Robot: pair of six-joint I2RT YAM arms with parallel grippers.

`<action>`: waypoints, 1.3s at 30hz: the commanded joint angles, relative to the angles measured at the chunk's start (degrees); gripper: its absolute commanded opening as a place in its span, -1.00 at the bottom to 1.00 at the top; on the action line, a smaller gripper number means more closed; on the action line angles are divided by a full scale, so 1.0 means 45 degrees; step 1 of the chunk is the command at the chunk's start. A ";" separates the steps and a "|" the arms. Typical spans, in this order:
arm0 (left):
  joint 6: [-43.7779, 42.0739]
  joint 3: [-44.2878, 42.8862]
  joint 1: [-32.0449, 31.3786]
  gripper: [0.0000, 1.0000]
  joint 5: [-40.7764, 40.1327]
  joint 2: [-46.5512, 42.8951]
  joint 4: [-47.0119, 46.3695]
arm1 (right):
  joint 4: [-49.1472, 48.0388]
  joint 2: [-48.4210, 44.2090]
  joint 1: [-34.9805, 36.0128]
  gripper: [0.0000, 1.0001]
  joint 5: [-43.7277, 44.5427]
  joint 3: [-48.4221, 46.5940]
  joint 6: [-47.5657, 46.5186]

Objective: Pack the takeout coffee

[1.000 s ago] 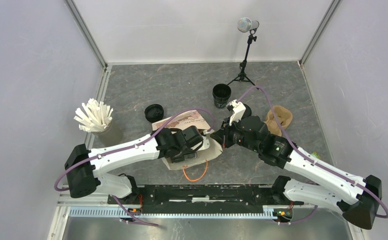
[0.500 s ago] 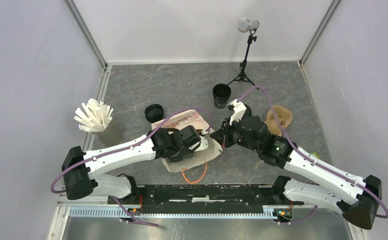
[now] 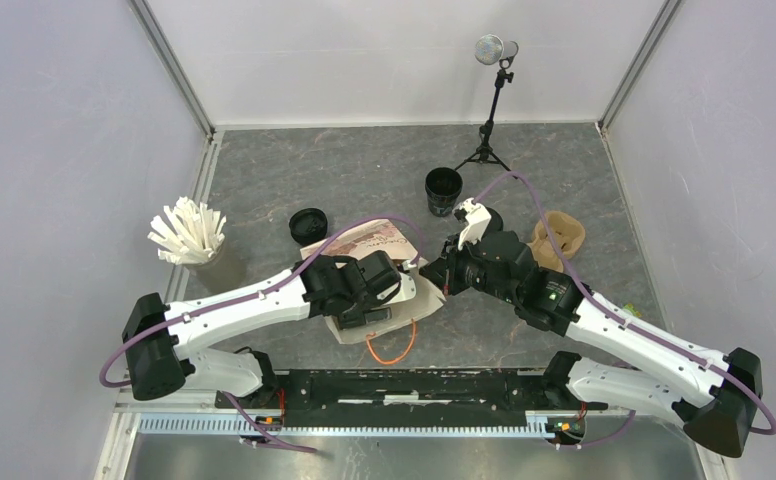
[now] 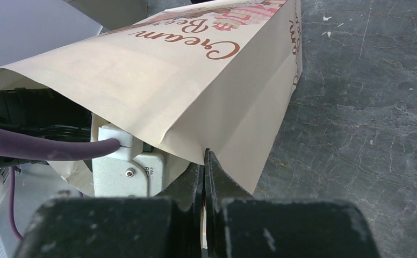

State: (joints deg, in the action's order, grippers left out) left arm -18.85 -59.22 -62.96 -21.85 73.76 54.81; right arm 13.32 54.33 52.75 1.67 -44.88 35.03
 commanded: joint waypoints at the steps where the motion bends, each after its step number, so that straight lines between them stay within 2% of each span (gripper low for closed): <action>1: -0.0006 -0.0569 0.0002 0.82 0.0226 -0.0400 0.0126 | -0.0166 0.0025 -0.0043 -1.00 -0.0001 -0.0226 0.0168; 7: -0.0056 -0.0838 0.0008 0.82 0.0160 -0.0275 0.0098 | -0.0148 0.0021 -0.0055 -1.00 -0.0074 -0.0202 0.0146; 9: -0.0102 -0.0930 0.0012 0.65 0.0099 -0.0238 0.0088 | -0.0162 0.0036 -0.0059 -1.00 -0.0085 -0.0202 0.0140; 10: -0.0141 -0.0926 0.0017 0.62 0.0029 -0.0198 0.0036 | -0.0167 0.0028 -0.0061 -1.00 -0.0082 -0.0216 0.0117; 12: -0.0166 -0.0971 0.0009 0.68 -0.0086 -0.0138 0.0029 | -0.0167 0.0028 -0.0058 -1.00 -0.0121 -0.0226 0.0121; 14: -0.0212 -0.0922 0.0022 0.83 -0.0219 -0.0176 -0.0063 | -0.0167 0.0007 -0.0072 -1.00 -0.0128 -0.0224 0.0118; 23: -0.0333 -0.1184 0.0017 0.88 -0.0348 -0.0161 -0.0026 | -0.0226 0.0031 -0.0063 -1.00 -0.0177 -0.0177 0.0162; 26: -0.0342 -0.1394 0.0013 0.76 -0.0293 -0.0145 0.0059 | -0.0226 0.0059 -0.0062 -1.00 -0.0224 -0.0181 0.0140; 30: -0.0298 -0.1535 0.0007 0.77 -0.0287 -0.0128 0.0089 | -0.0221 0.0075 -0.0062 -1.00 -0.0233 -0.0202 0.0122; 35: -0.0249 -0.1410 -0.0002 0.68 -0.0258 0.0010 0.0274 | -0.0226 0.0053 -0.0066 -1.00 -0.0226 -0.0164 0.0111; 39: -0.0109 -0.1631 -0.0013 0.71 -0.0092 -0.0112 0.0276 | -0.0236 0.0009 -0.0067 -1.00 -0.0211 -0.0133 0.0145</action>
State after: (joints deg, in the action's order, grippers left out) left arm -19.14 -63.53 -62.96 -22.31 73.82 56.23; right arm 12.93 54.39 52.71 1.26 -44.88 35.16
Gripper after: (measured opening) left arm 0.844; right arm 0.006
